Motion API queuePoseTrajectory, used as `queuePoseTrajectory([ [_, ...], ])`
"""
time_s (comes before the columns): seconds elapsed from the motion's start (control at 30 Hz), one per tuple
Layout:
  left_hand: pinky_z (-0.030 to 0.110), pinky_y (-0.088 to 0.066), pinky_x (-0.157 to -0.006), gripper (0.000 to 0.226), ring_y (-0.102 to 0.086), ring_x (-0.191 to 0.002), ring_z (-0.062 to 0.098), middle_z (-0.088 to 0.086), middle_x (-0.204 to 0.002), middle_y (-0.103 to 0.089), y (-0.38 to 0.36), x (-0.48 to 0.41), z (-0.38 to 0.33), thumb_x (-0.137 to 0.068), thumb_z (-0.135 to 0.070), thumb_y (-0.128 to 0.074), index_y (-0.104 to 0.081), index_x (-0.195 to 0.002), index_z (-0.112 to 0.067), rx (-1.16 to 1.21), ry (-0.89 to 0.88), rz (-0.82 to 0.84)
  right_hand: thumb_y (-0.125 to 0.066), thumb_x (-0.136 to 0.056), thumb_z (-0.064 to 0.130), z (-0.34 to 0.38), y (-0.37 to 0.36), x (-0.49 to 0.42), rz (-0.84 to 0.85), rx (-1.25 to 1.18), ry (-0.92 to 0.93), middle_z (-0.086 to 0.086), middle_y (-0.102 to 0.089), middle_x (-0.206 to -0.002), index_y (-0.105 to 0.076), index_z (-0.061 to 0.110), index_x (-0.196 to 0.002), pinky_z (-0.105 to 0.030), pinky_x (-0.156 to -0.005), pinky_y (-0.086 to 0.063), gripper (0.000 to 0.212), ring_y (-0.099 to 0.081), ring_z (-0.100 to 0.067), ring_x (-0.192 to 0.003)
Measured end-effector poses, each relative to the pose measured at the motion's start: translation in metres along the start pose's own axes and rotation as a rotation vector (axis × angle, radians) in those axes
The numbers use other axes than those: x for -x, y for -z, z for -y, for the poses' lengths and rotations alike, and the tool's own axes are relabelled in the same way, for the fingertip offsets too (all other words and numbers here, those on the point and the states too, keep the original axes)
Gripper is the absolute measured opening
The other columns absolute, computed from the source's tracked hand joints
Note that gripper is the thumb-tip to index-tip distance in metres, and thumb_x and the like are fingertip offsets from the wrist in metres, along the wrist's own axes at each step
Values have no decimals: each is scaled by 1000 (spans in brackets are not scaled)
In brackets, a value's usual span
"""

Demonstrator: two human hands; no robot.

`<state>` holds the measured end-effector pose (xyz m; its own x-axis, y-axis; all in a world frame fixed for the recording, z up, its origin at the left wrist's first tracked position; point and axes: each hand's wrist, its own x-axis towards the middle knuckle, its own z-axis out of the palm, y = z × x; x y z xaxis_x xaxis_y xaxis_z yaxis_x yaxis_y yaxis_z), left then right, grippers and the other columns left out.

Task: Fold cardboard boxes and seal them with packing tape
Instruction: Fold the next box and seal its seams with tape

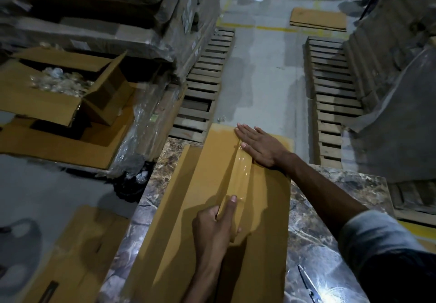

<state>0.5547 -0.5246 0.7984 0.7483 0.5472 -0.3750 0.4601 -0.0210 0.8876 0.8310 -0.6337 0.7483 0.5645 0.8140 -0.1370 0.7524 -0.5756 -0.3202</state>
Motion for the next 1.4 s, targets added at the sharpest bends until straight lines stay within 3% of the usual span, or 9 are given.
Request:
queuePoseTrajectory([
  [0.13, 26, -54, -52, 65, -73, -57, 18, 19, -70, -73, 1, -2, 1, -91, -59, -68, -72, -81, 5, 47, 8, 18, 8, -100, 65, 20, -13, 16, 31, 25, 35, 2, 7, -172, 2, 22, -165, -38, -130, 1, 77, 8, -9, -158],
  [0.27, 20, -46, -47, 65, -59, -55, 20, 25, -65, -62, 3, 1, 3, -92, -54, -72, -65, -73, 8, 143, -1, 52, 8, -102, 63, 45, -34, 43, 52, 13, 75, 3, 9, -172, 4, 23, -165, -34, -129, 3, 74, 10, -6, -157],
  [0.37, 23, -34, -50, 53, -40, -56, 14, 2, -58, -42, 7, 3, 13, -89, -61, -72, -55, -64, -17, 121, -39, 46, 5, -104, 61, 61, -45, 60, 48, 5, 74, 5, 9, -172, 3, 23, -165, -33, -128, 5, 72, 12, -4, -157],
  [0.47, 31, -27, -56, 57, -35, -57, 15, -1, -60, -37, 11, 5, 20, -83, -75, -68, -51, -65, -24, 94, -73, 29, 2, -106, 58, 71, -48, 67, 37, -23, 45, 8, 8, -172, 2, 24, -165, -34, -129, 5, 68, 12, -2, -156],
  [0.63, 31, -25, -55, 52, -30, -55, 10, -10, -57, -33, 15, 14, 19, -93, -58, -68, -42, -59, -29, 39, -148, 2, -5, -110, 52, 76, -48, 68, 34, -3, 28, 8, 9, -172, 3, 25, -165, -36, -129, 4, 62, 11, -2, -156],
  [0.87, 30, -23, -52, 56, -28, -49, 4, -13, -50, -32, 31, 39, 29, -91, -57, -70, -37, -56, -28, -49, -134, -48, 6, -104, 60, 77, -51, 67, 27, 34, 22, 5, 9, -172, 4, 23, -165, -37, -129, 2, 71, 9, -5, -157],
  [1.03, 32, -33, -54, 61, -41, -48, 18, -7, -53, -33, 60, 72, 57, -84, -73, -68, -41, -56, -26, -97, -73, -58, 1, -106, 55, 77, -53, 66, 22, 62, 17, 4, 10, -172, 6, 23, -165, -37, -129, 3, 67, 8, -7, -158],
  [1.2, 32, -34, -55, 64, -39, -47, 9, -6, -47, -39, 79, 102, 72, -82, -71, -66, -43, -51, -20, -132, -30, -66, -3, -109, 53, 78, -54, 66, 27, 103, 8, 3, 12, -172, 9, 23, -164, -39, -129, 4, 64, 9, -8, -158],
  [1.4, 35, -25, -53, 70, -25, -47, 10, -4, -50, -23, 85, 109, 65, -86, -66, -69, -28, -52, -20, -180, -76, -143, -3, -109, 55, 91, -55, 68, 1, 125, -58, 1, 13, -171, 11, 22, -164, -47, -129, 2, 66, 9, -11, -158],
])
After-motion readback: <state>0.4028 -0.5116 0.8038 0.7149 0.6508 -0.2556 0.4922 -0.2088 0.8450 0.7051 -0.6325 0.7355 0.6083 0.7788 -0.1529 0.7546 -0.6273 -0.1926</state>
